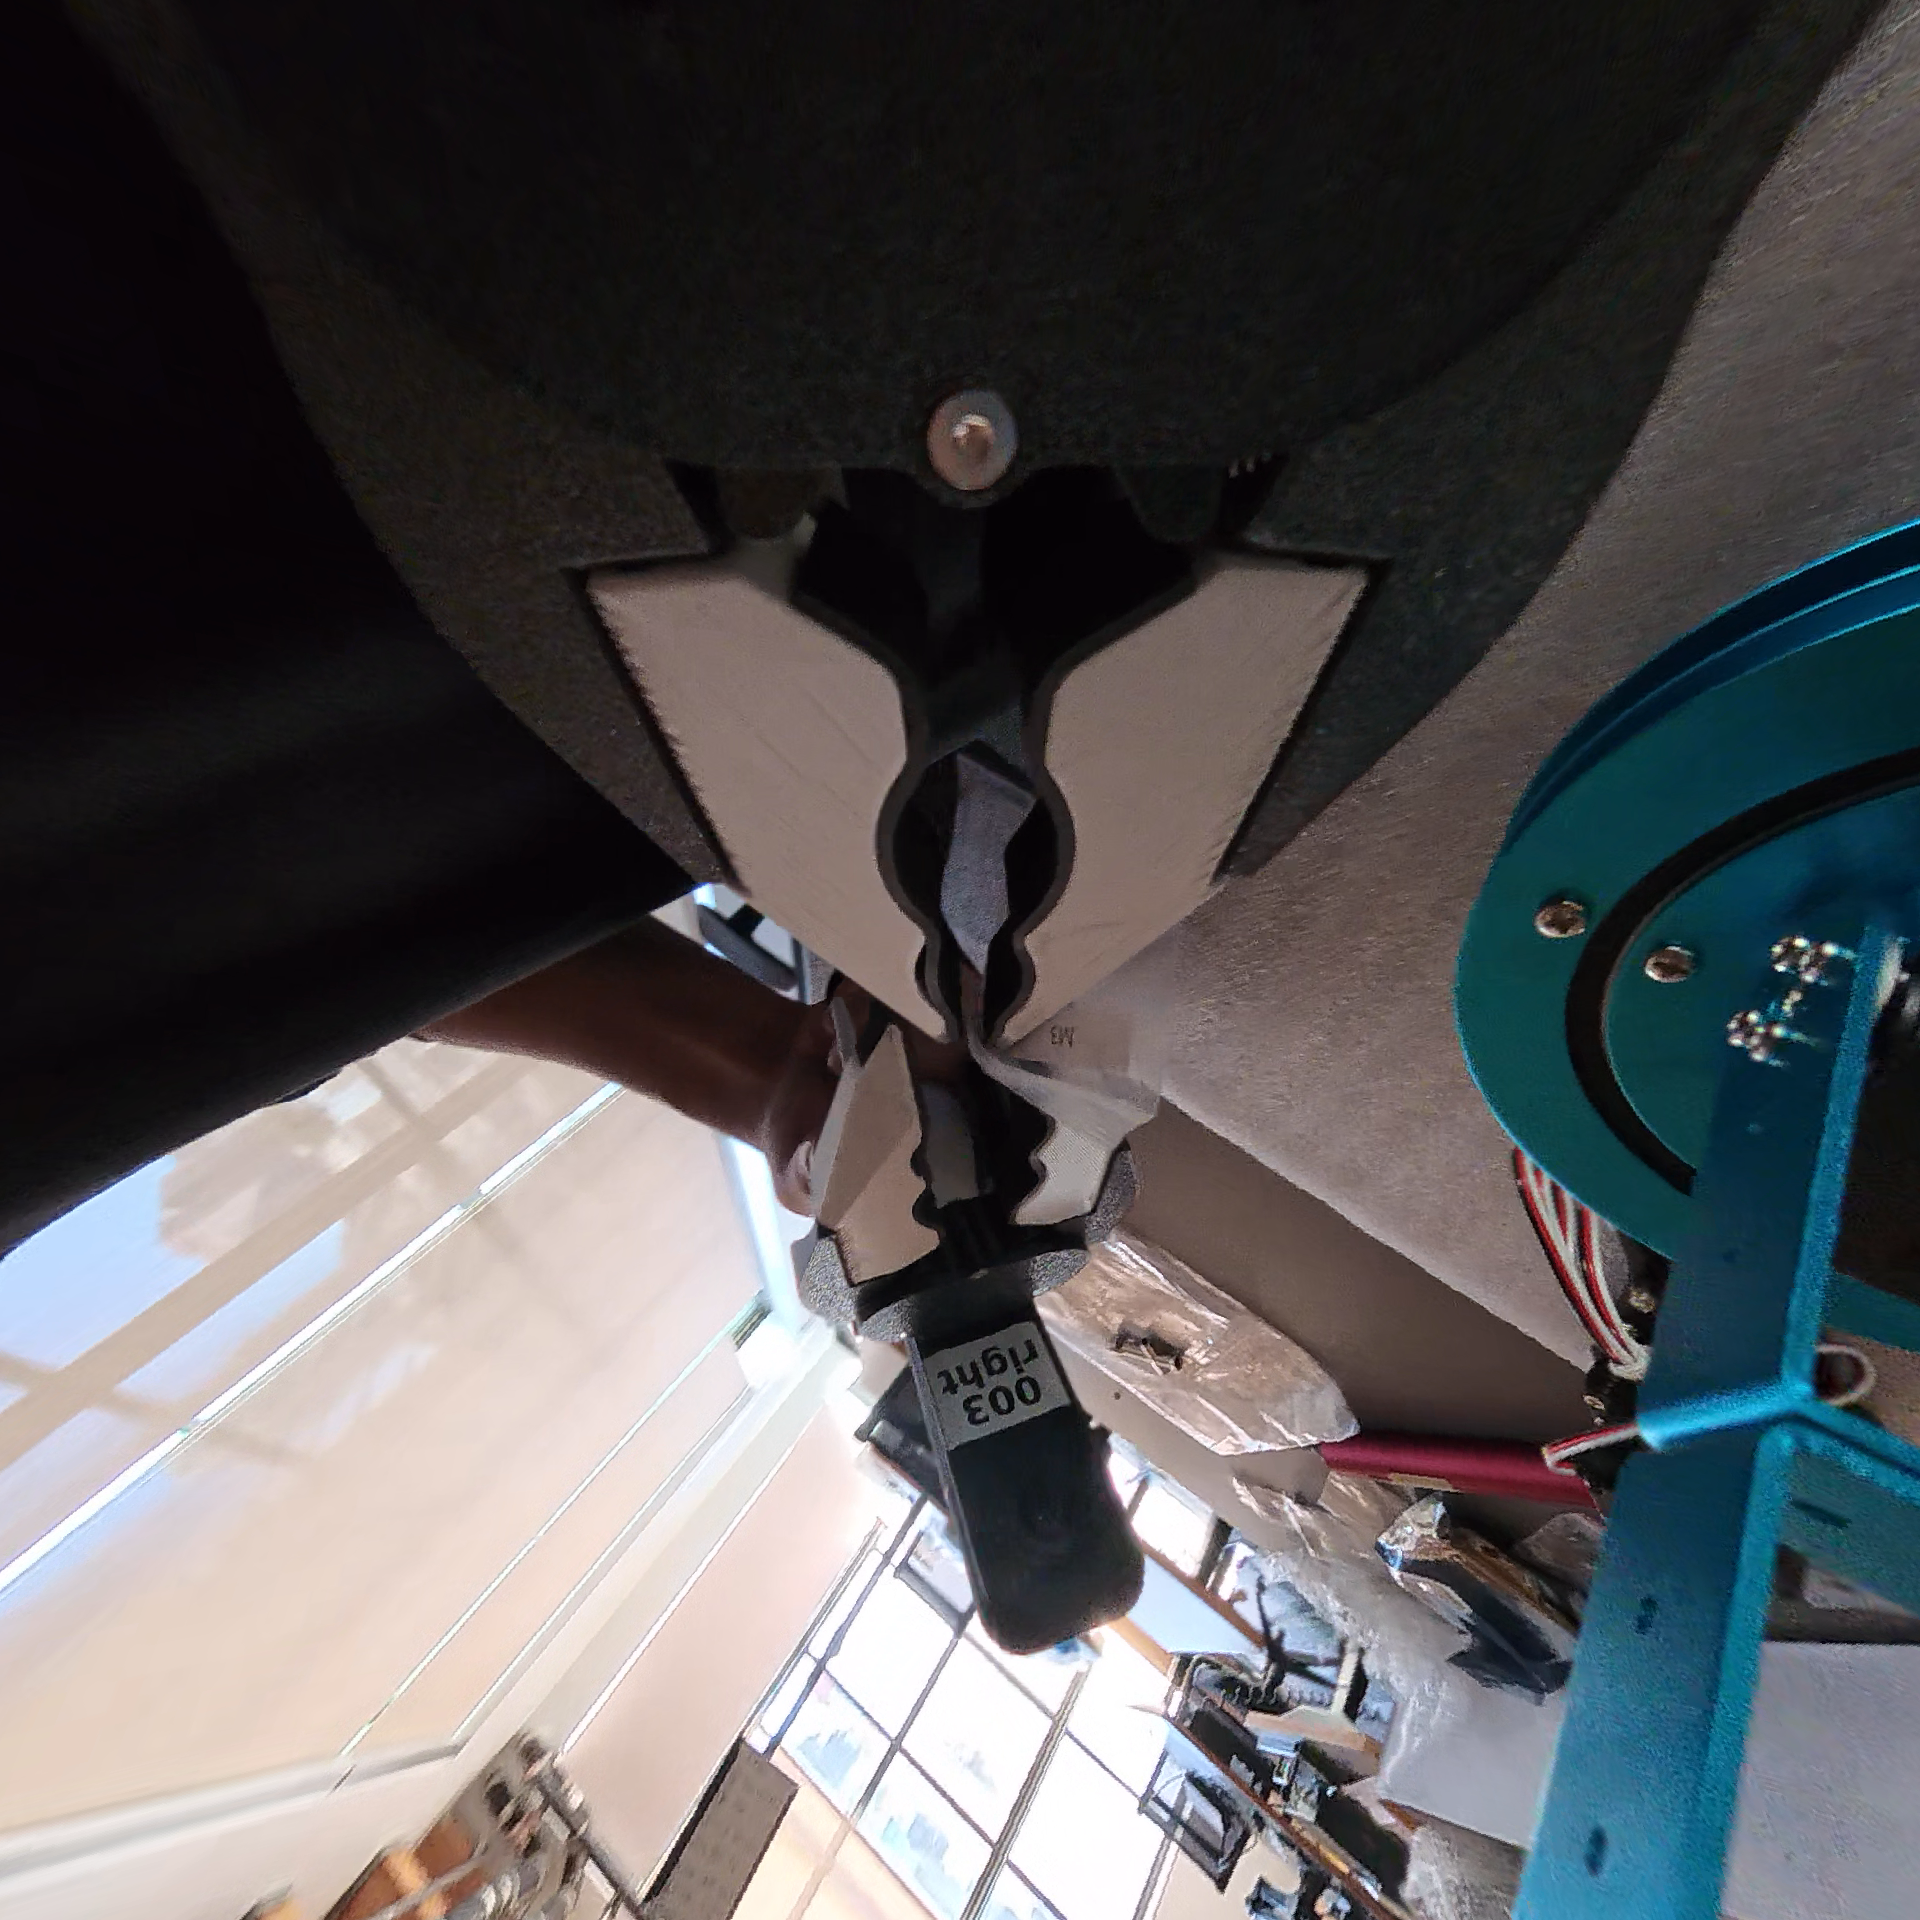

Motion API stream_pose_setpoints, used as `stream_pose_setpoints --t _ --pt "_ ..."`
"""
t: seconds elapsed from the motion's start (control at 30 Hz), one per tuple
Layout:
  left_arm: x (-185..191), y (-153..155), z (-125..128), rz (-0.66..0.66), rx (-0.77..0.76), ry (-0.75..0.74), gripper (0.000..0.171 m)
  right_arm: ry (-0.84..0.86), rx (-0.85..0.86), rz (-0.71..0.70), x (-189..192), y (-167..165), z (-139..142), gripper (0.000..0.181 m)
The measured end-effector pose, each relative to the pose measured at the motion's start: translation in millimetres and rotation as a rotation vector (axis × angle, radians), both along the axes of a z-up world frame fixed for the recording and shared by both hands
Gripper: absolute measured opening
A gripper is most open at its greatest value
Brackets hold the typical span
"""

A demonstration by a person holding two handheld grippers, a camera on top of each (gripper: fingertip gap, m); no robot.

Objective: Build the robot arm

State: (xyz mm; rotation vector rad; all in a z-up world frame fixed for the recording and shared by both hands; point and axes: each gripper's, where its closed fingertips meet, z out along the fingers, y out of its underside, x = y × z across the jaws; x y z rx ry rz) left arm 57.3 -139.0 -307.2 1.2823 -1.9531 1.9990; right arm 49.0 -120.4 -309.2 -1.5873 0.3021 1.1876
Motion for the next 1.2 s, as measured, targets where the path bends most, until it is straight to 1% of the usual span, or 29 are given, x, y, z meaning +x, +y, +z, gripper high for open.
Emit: stream_pose_setpoints --t 0.17,0.23,0.27,0.37,0.43,0.5,0.53,0.6,0.67,0.7,0.73,0.8,0.83,0.87,0.9,1.0,1.07,1.1,1.2 --pt "3.0 6.1 2.8 0.025 -0.103 0.031 0.006 -0.05 -0.014 -0.01 3.4 -0.8 -2.2 0.019" --pt "4.0 8.3 1.4 0.031 -0.115 0.031 0.0 -0.068 -0.01 -0.009 3.4 -0.5 -1.8 0.018" --pt "4.9 9.5 -0.1 0.038 -0.107 0.028 0.0 -0.066 -0.01 -0.01 3.9 0.0 -1.6 0.019" --pt "7.5 13.7 -11.7 0.063 -0.021 0.023 0.0 -0.065 -0.035 -0.055 13.7 3.9 -6.6 0.024" --pt "8.8 16.3 -24.0 0.071 0.051 0.03 0.0 -0.072 -0.049 -0.051 15.0 4.2 -11.5 0.025" --pt "9.7 17.3 -30.4 0.072 0.07 0.042 0.0 -0.104 -0.085 -0.051 15.1 6.4 -20.3 0.021" --pt "10.5 17.8 -33.5 0.076 0.077 0.05 0.0 -0.137 -0.11 -0.065 16.9 8.3 -26.4 0.016" --pt "11.1 21.3 -46.1 0.084 0.13 0.077 0.0 -0.222 -0.197 -0.077 20.6 9.2 -45.6 0.016" --pt "9.1 33.8 -61.1 0.114 0.22 0.118 0.0 -0.288 -0.281 -0.096 29.5 5.4 -61.0 0.019" --pt "6.2 41.3 -63.7 0.132 0.243 0.133 0.001 -0.32 -0.335 -0.118 35.7 3.8 -67.9 0.025" --pt "2.8 49.6 -64.2 0.156 0.253 0.143 0.005 -0.365 -0.374 -0.125 37.3 3.4 -72.5 0.032" --pt "-3.3 68.0 -67.0 0.217 0.279 0.164 0.018 -0.489 -0.381 -0.124 29.7 10.7 -74.4 0.034" --pt "-5.1 77.5 -72.1 0.249 0.303 0.181 0.023 -0.57 -0.409 -0.129 27.6 15.5 -80.9 0.035" --pt "-6.0 85.2 -79.0 0.272 0.329 0.202 0.027 -0.64 -0.446 -0.127 26.2 20.4 -89.3 0.034" --pt "-6.1 89.8 -86.0 0.281 0.351 0.22 0.028 -0.672 -0.453 -0.13 23.3 27.3 -93.4 0.034" --pt "1.2 95.8 -102.9 0.287 0.442 0.232 0.031 -0.647 -0.45 -0.125 13.5 45.7 -98.3 0.028" --pt "5.5 97.5 -112.1 0.276 0.519 0.224 0.026 -0.676 -0.456 -0.092 7.0 49.2 -100.8 0.027" --pt "6.9 98.6 -112.7 0.274 0.541 0.213 0.022 -0.696 -0.464 -0.077 5.1 49.0 -102.5 0.027" --pt "5.6 99.9 -113.5 0.259 0.562 0.203 0.02 -0.713 -0.492 -0.069 4.3 46.7 -107.1 0.027"
